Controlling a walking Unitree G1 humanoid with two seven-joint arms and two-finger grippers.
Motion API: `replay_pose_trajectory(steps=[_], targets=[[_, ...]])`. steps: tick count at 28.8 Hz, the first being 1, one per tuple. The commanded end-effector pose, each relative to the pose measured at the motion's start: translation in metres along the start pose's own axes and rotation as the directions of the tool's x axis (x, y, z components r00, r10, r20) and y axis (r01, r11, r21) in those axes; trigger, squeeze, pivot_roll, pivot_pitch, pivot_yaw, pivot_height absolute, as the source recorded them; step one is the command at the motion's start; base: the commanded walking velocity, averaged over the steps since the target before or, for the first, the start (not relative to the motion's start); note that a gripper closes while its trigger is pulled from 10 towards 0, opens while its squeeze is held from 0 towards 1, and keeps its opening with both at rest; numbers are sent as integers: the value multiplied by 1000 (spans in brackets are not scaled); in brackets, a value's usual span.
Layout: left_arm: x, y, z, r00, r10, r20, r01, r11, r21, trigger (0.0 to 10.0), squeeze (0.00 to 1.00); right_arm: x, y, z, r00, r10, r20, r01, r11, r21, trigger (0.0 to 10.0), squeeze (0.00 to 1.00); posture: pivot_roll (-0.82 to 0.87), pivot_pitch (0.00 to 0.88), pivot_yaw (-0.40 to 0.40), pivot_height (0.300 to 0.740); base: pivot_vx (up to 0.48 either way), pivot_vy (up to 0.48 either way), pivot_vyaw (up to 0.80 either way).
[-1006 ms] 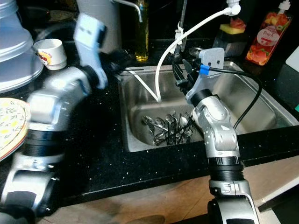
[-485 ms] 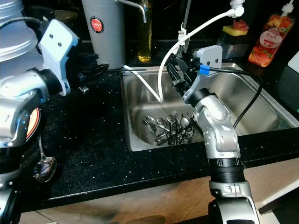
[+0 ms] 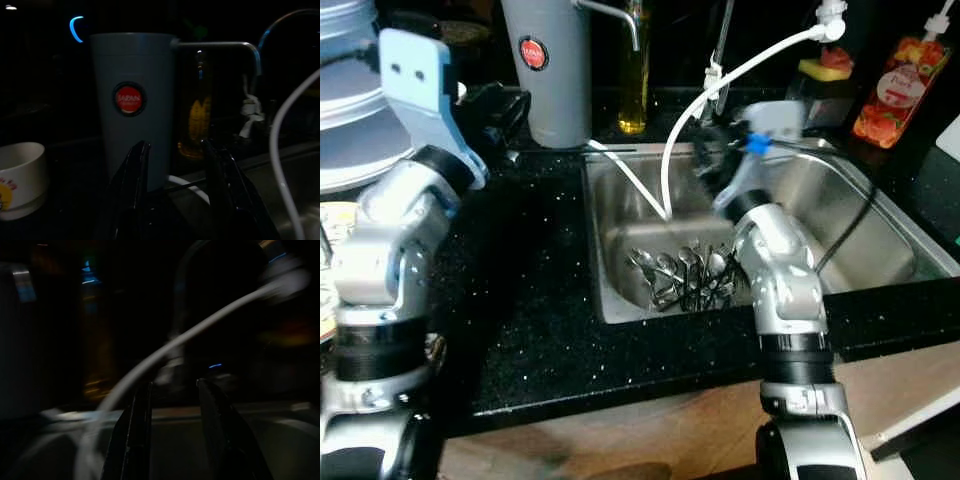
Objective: Kitchen organization
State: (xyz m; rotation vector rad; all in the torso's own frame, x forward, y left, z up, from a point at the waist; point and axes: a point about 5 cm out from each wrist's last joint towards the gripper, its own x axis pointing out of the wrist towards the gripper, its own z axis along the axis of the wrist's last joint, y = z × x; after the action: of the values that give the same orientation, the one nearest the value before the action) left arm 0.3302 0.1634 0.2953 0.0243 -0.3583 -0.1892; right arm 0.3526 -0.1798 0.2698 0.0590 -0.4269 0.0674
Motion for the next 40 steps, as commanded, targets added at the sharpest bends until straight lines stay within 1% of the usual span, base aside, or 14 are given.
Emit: replay_pose_trajectory(steps=[1,6,10,17,21,23,24,25,26,29,30,33,37,40], targets=[[-2,-4,2,1000,5,29,-6,1000,23,10000,0,-2,-8,2,999,-48,25,49,998,-46,10000,0,142,26,-50,740,0,0,0],[-4,-9,4,998,-25,60,24,999,26,10000,0,-4,-21,6,994,-104,42,104,995,-5,10000,0,142,28,-49,740,0,0,0],[-2,-10,2,998,-17,68,13,998,60,10000,0,-3,-26,6,984,-167,61,167,986,11,10000,0,141,20,-44,740,0,0,0],[3,-9,11,996,-15,89,16,1000,-8,10000,0,-5,-23,8,982,-167,89,167,986,12,10000,0,137,14,-37,740,0,0,0],[8,-9,23,994,-13,113,12,1000,12,10000,0,-6,-22,10,981,-164,106,162,986,28,10000,0,138,10,-36,740,0,0,0],[11,-10,28,992,10,122,-8,1000,-12,10000,0,-6,-23,11,980,-165,108,161,986,42,10000,0,142,4,-36,740,0,0,0],[14,-13,31,991,31,132,-24,998,-59,10000,0,-5,-22,11,980,-165,110,160,986,51,10000,0,151,0,-44,740,0,0,0],[14,-13,31,991,31,132,-24,998,-59,10000,0,-5,-22,11,980,-165,110,160,986,51,10000,0,151,0,-44,740,0,0,0],[17,-16,31,989,51,135,-38,994,-101,10000,0,-4,-22,11,980,-165,113,159,986,56,10000,0,151,0,-44,740,0,0,0],[23,-30,25,988,110,107,-80,963,-256,10000,0,-2,-16,11,980,-160,114,154,986,63,10000,0,144,0,-39,740,0,0,0],[23,-35,21,985,156,77,-124,939,-321,10000,0,-2,-15,11,981,-156,116,149,987,64,10000,0,144,0,-36,740,0,0,0],[20,-41,13,971,239,-1,-216,874,-435,10000,0,-2,-13,11,981,-153,121,146,987,67,10000,0,143,0,-22,740,0,0,0],[14,-40,10,962,272,-40,-259,850,-458,10000,0,-4,-15,11,978,-165,125,157,985,69,10000,0,147,0,-13,740,0,0,0],[5,-24,19,945,321,-70,-315,824,-471,10000,0,-7,-20,11,974,-185,129,177,982,67,10000,0,159,0,13,740,0,0,0]])
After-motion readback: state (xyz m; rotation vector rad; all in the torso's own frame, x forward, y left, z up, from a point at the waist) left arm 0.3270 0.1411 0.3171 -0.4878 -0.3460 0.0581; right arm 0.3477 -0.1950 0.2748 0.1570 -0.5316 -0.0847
